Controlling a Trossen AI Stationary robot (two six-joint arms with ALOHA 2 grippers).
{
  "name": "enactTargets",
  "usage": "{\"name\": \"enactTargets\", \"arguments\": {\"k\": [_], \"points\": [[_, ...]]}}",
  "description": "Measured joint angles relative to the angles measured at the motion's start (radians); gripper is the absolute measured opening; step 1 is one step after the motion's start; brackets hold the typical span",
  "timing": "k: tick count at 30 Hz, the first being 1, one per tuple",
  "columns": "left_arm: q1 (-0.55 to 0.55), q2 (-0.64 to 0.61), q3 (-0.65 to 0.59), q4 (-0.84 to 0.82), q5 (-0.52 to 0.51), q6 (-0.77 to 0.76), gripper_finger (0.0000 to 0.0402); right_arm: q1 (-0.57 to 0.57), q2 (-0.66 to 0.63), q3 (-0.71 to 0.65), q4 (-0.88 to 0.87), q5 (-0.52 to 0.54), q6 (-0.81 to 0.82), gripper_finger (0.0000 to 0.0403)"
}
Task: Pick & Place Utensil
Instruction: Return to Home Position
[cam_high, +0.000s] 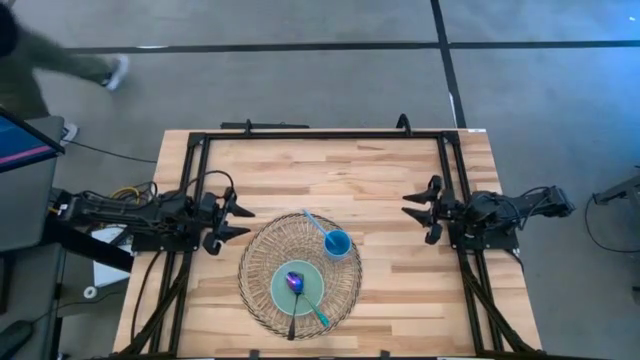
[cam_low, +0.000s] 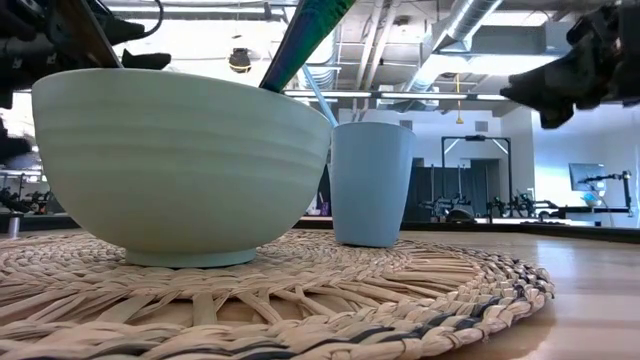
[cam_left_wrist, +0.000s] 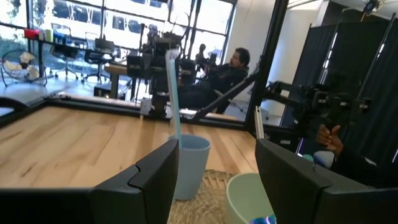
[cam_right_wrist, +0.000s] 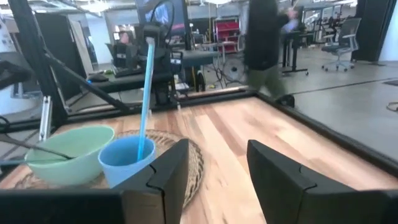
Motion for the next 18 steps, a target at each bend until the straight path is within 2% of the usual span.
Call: {"name": "enactTargets", "arguments": {"k": [5,12,18], "points": [[0.000,0.046,0.000,0.000,0.000,0.000,0.0214,0.000,0.015,-0.024,0.080,-0.076,-0.031,0.0156],[0.000,0.118,0.001,0.001,0.000,0.000,0.0214,0.000,0.016,-0.025,0.034,-0.346,-0.025,0.0152],[0.000,0.177,0.001,0.001,0.000,0.000,0.0214,0.000,0.017,-0.025,0.026,-0.374,-0.022,0.0155]]}}
